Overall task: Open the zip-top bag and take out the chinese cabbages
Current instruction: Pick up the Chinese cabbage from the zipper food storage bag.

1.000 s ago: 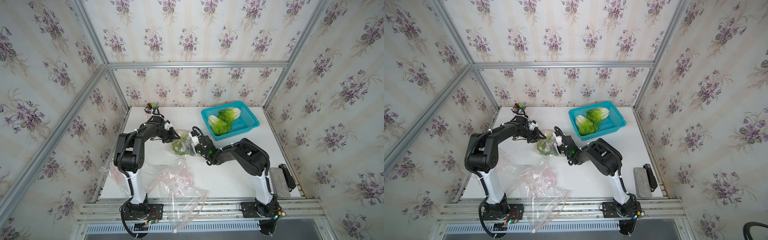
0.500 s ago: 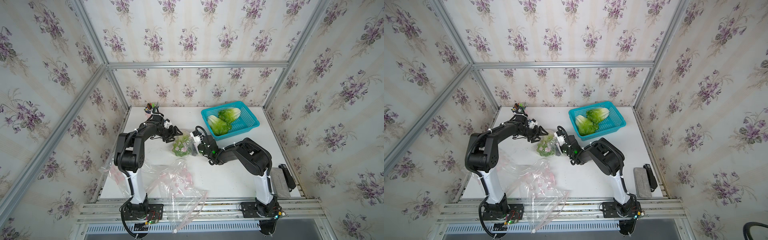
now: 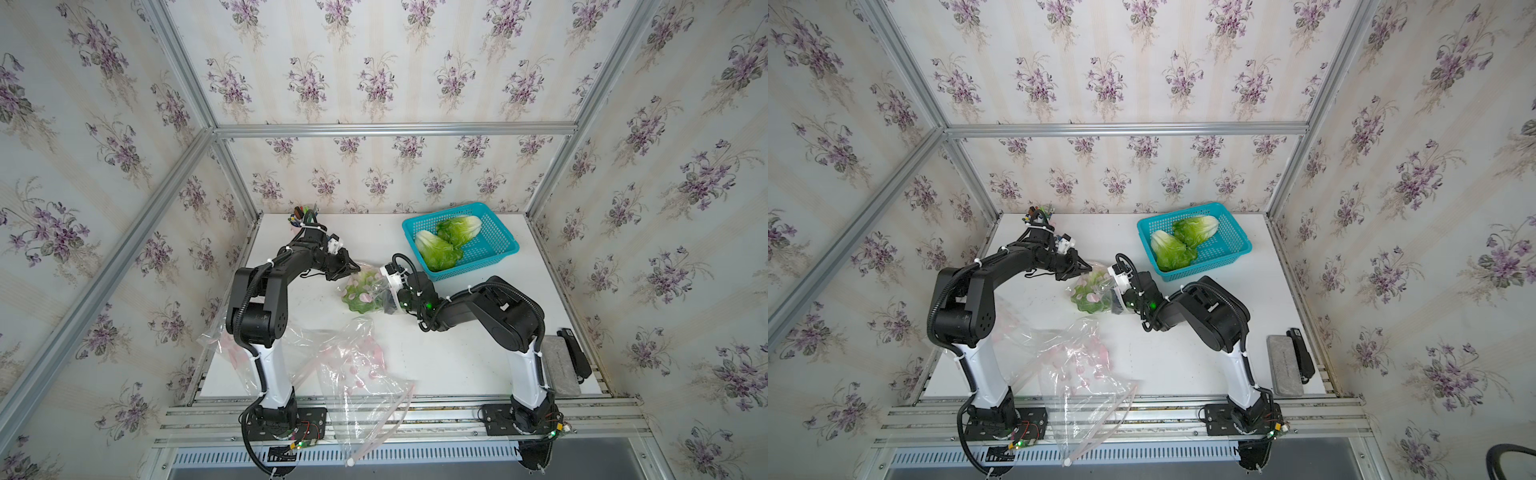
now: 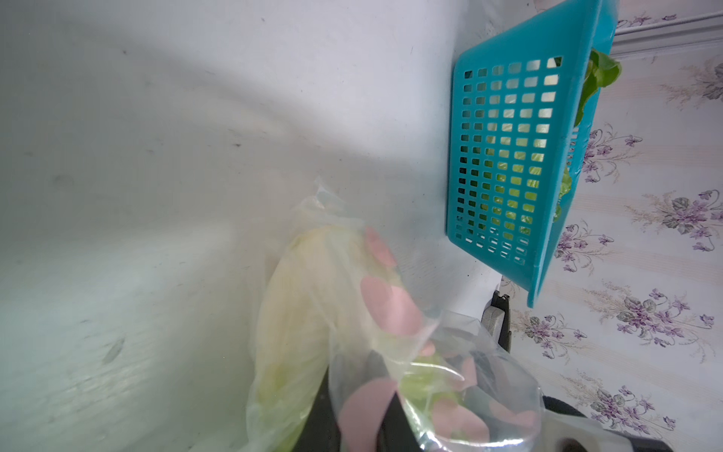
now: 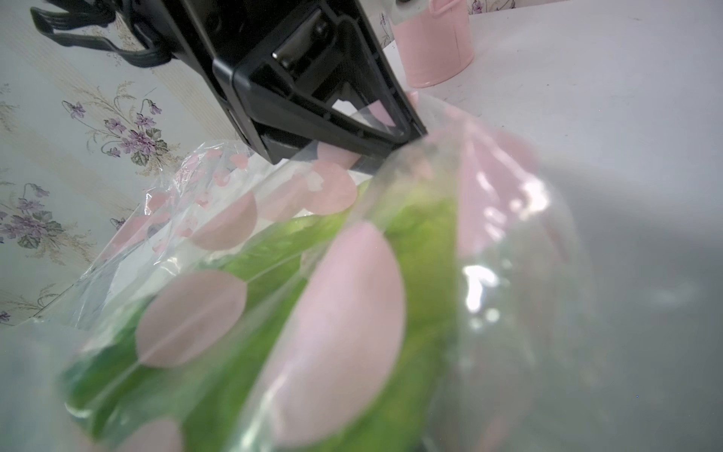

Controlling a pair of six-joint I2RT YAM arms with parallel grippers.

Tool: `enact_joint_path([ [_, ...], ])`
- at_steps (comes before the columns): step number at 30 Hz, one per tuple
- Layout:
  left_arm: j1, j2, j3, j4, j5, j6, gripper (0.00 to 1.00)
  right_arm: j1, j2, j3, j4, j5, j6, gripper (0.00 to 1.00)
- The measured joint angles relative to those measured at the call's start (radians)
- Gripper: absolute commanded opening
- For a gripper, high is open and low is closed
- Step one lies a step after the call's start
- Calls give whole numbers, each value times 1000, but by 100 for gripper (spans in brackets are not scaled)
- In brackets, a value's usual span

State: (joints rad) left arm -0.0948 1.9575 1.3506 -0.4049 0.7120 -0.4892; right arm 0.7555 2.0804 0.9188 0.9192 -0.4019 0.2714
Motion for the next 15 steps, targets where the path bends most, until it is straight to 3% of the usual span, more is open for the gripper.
enact_joint_path([
  [3, 7, -10, -3, -2, 0, -1, 0, 0, -7, -12, 5, -4, -6, 0],
  [15, 25, -44, 22, -78, -29, 48, 0, -61, -68, -143, 147, -38, 43, 0],
])
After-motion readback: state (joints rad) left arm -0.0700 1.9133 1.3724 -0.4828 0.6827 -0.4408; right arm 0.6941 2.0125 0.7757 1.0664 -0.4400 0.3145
